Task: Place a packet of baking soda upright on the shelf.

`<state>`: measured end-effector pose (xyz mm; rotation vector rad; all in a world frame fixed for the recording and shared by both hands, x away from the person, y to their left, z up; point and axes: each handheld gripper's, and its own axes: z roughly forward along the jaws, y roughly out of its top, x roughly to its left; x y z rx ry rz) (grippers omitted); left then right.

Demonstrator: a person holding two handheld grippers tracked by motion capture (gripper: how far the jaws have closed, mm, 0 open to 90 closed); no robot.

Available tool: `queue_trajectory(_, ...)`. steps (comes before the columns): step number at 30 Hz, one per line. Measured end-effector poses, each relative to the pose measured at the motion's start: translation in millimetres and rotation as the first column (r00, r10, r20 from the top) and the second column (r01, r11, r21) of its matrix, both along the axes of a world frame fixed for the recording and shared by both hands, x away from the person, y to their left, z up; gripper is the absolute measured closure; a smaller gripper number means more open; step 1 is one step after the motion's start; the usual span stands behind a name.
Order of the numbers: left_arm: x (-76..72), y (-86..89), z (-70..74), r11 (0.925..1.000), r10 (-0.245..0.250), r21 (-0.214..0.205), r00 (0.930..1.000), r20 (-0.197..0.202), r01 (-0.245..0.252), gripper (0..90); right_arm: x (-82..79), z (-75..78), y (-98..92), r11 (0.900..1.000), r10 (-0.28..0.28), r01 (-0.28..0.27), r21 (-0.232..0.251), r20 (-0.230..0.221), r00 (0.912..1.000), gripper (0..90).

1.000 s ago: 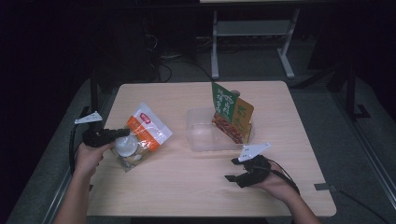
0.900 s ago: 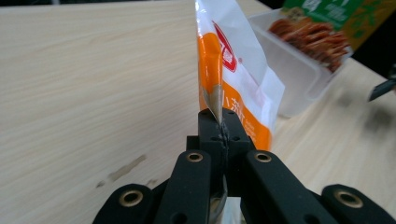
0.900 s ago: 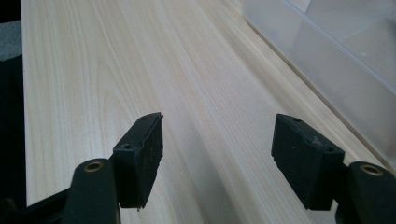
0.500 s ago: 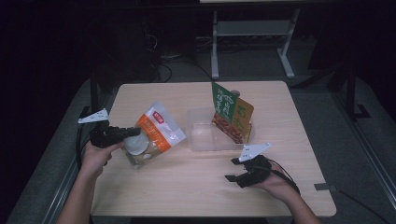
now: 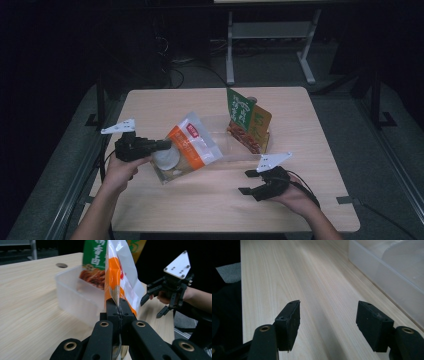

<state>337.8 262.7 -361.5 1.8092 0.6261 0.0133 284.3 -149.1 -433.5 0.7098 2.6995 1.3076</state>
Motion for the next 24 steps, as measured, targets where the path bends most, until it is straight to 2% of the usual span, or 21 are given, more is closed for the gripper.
queue_trajectory(8,-6.7,-24.4,-0.5,0.9990,-0.034,-0.028,0.9994,0.008,0.034,90.0,-0.8,2.8,5.0,0.9991,0.000,0.000,0.042,-0.002,1.0000,36.8)
queue_trajectory(14,-10.8,-39.5,-1.6,0.9968,-0.057,-0.057,0.9984,0.004,0.057,90.0,0.1,8.5,8.3,0.9942,-0.003,0.002,0.108,0.007,1.0000,38.3)
queue_trajectory(19,-13.1,-50.9,-6.7,0.9958,-0.083,-0.039,0.9966,-0.002,0.083,90.0,-0.4,13.7,12.5,0.9900,0.009,-0.013,0.140,0.027,0.9996,39.4)
queue_trajectory(24,-14.3,-58.5,-11.5,0.9948,-0.098,-0.029,0.9951,-0.013,0.098,90.0,-0.6,17.6,15.3,0.9821,0.018,-0.021,0.187,0.017,0.9997,40.8)
